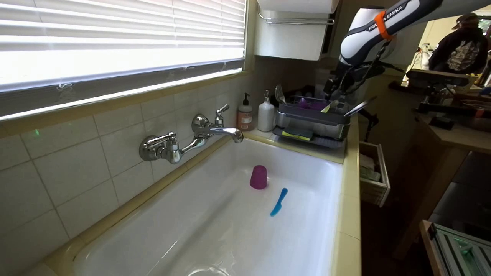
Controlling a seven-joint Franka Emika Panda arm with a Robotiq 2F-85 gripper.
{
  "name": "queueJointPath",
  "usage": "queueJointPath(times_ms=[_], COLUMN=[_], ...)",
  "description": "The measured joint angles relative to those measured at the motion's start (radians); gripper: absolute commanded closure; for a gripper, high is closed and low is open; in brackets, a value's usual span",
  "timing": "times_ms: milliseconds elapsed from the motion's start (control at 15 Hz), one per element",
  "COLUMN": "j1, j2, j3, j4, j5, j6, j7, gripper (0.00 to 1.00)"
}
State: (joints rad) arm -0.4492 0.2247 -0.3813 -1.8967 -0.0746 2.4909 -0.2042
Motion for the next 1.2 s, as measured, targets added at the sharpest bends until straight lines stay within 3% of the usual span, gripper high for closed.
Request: queueJointPath(times_ms=[533,1200], j1=[-0.096,-0.163], j2=[0.001,0.066], j3=[0.061,0.083], j4=[0.003,0.116], j5=[0.277,0.411], j6=[-0.018,-0.187], j7=[-0.394,-0.578], gripper=[0.0,0.0])
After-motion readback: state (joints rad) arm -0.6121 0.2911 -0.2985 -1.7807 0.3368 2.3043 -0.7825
